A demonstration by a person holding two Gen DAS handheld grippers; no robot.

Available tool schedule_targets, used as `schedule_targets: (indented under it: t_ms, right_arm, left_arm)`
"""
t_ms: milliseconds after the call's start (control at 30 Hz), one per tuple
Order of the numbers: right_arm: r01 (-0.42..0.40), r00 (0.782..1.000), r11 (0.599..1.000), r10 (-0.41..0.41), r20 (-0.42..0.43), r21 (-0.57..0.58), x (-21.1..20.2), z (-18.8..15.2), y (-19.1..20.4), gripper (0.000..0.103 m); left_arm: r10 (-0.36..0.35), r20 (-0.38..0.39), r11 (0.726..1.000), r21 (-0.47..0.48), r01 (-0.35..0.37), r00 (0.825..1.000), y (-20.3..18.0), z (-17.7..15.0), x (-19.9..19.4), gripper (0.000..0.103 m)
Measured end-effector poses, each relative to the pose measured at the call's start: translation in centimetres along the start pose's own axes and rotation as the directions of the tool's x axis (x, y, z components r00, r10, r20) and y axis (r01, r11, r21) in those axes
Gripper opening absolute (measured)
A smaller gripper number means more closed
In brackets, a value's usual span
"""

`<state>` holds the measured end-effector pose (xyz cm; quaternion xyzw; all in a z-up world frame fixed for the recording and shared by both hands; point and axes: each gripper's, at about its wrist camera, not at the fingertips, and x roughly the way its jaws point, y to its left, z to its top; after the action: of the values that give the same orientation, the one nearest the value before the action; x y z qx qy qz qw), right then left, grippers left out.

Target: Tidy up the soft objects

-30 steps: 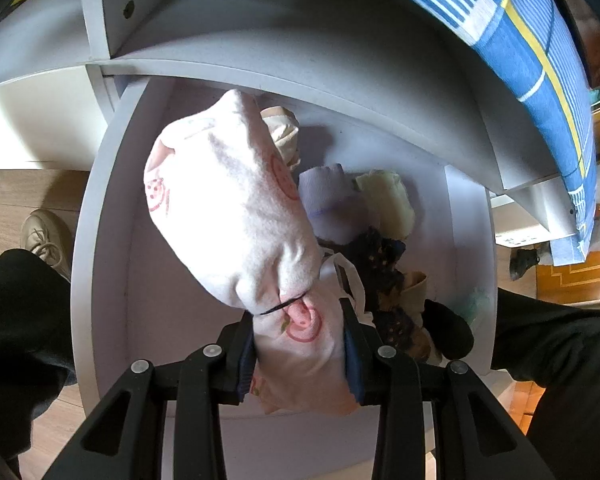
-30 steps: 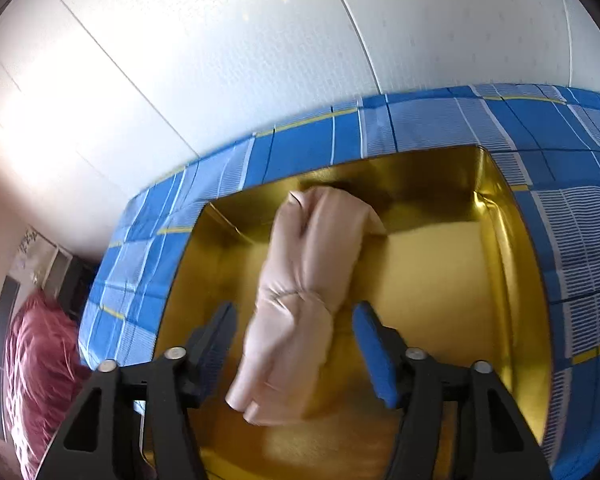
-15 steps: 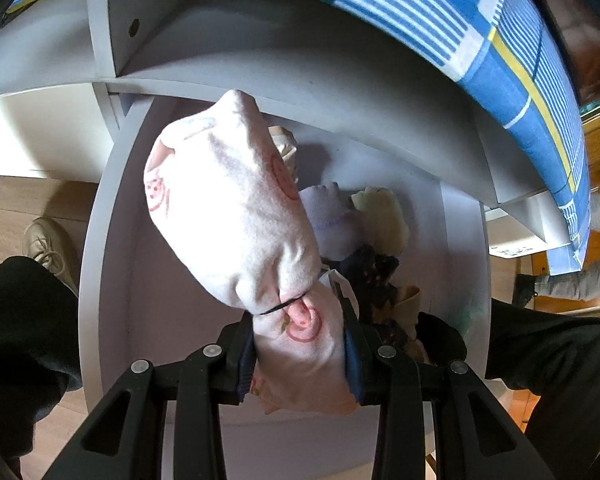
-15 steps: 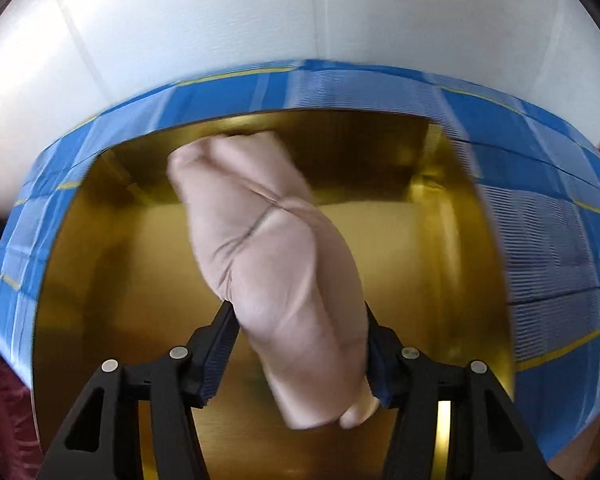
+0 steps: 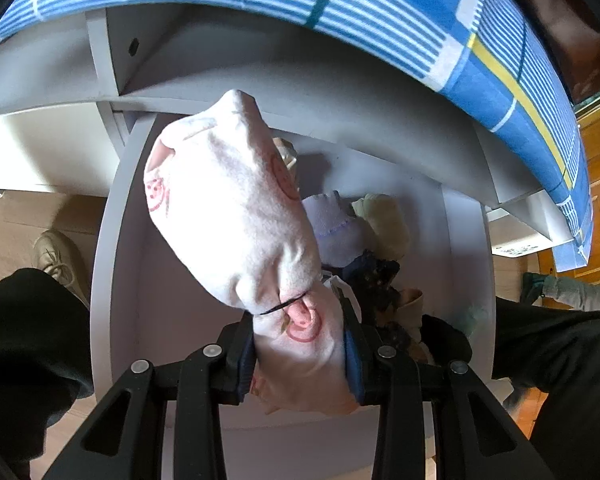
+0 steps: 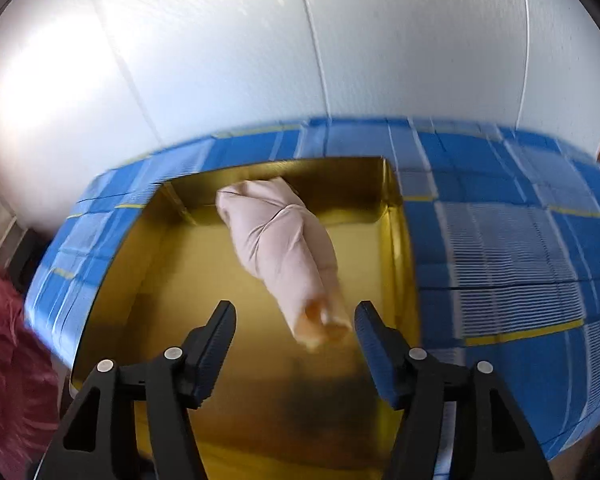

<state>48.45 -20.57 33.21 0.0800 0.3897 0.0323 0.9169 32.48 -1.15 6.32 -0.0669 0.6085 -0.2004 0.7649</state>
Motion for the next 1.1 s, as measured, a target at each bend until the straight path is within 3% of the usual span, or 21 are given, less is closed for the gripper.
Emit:
schedule_targets:
  t_ms: [300, 567, 767, 933, 1100]
  right_arm:
    - [-0.057, 0.994, 0.997, 0.061, 0.088, -0.046, -4.5, -7.4, -5.2, 0.063]
    - [-0.173, 0.978, 0.965, 0.192, 0.078, -0.199, -6.6, -14.3, -5.1, 0.063]
    - [-0.235, 0.969, 0.945, 0.208, -0.137, -0.226, -2.9, -17.3, -4.0, 0.063]
    - [-0.204, 0.936, 0.957, 0.13, -0.326, -0.204, 1.2, -19.3, -3.5, 0.063]
    - [-0.168, 0.913, 0.972, 0.091, -0.398, -0.162, 2.9, -20.4, -4.6, 0.063]
  left_arm:
    - [0.024, 0.043, 0.999, 0.041, -0.025, 0.999, -0.6, 0.0, -1.0, 0.037]
    - [-0.001, 0.131, 0.997, 0.075, -0.008, 0.991, -1.2, -0.3, -4.5, 0.037]
    - [-0.02, 0.199, 0.993, 0.12, -0.004, 0.98, -2.2, -0.9, -7.8, 0.037]
    - [-0.034, 0.222, 0.986, 0.167, -0.004, 0.974, -3.2, -1.8, -9.7, 0.037]
    - [-0.044, 0.207, 0.981, 0.196, 0.003, 0.977, -3.3, -3.0, -10.6, 0.037]
